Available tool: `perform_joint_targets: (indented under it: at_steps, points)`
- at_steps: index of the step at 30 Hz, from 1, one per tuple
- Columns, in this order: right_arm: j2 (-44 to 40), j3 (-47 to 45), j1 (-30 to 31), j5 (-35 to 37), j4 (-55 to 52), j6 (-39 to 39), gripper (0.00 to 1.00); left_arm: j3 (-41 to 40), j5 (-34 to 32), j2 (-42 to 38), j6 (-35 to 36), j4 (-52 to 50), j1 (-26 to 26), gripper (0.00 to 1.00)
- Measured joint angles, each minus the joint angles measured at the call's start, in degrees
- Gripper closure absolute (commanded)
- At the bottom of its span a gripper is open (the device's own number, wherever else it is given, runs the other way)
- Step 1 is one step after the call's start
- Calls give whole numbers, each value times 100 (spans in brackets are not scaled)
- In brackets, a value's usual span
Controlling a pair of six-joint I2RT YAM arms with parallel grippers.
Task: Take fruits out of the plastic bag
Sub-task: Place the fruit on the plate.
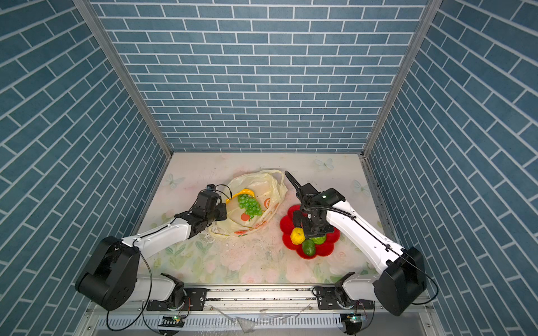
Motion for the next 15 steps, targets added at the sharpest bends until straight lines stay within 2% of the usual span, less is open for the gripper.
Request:
perform_joint_targets:
  at_steps: [15]
  points:
    - [564, -149, -284, 59, 175, -271, 100, 2, -2, 0, 4, 0, 0, 97]
